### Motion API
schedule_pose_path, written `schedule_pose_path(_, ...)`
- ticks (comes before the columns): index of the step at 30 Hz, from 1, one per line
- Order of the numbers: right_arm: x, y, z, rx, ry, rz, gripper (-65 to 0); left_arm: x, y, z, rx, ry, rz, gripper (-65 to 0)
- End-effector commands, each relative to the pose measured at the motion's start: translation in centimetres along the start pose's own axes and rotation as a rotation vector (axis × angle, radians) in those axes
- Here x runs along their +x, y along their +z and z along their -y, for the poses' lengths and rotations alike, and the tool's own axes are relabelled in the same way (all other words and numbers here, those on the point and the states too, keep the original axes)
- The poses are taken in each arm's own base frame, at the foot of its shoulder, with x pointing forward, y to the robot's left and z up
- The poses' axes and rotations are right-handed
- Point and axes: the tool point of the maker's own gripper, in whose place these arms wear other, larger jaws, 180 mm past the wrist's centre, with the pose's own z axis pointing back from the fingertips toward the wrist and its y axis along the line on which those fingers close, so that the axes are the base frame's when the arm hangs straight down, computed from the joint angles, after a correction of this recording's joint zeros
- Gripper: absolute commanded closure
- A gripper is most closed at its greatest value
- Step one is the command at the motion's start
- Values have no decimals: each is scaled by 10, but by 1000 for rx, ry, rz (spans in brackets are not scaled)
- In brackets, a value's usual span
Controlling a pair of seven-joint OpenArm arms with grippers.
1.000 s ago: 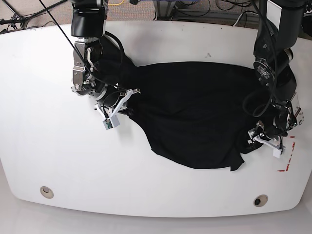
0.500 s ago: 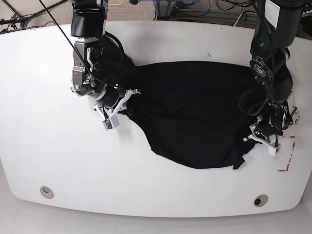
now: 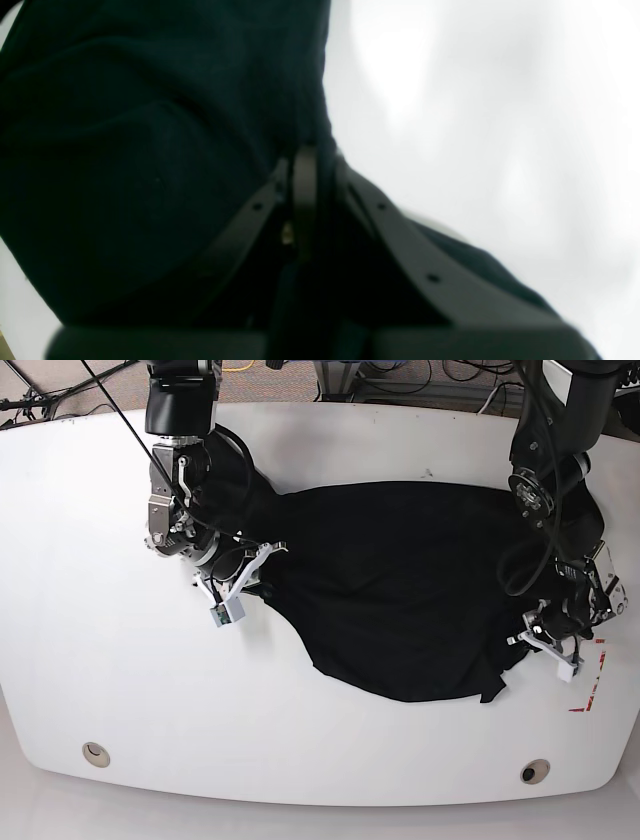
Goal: Fold the T-shirt properly
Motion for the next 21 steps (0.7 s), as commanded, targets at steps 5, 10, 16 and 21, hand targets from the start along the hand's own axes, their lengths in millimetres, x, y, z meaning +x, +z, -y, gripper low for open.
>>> schedule_pose_path(5,52,24,3,-27,96,129,-6,67,53,-14,75,-103,168,-3)
schedule_pose_path(10,66,36,8,-54,130,163,-6,77,69,-18,107,-131,198,-6)
schedule_pose_path(16,97,52,20,-106,183,219,-5,97,88,-18,157,-183,265,-3)
schedule_pose_path(21,121,59,25,-126,214,258,-6,108,100,-13,178,-217,304,-3)
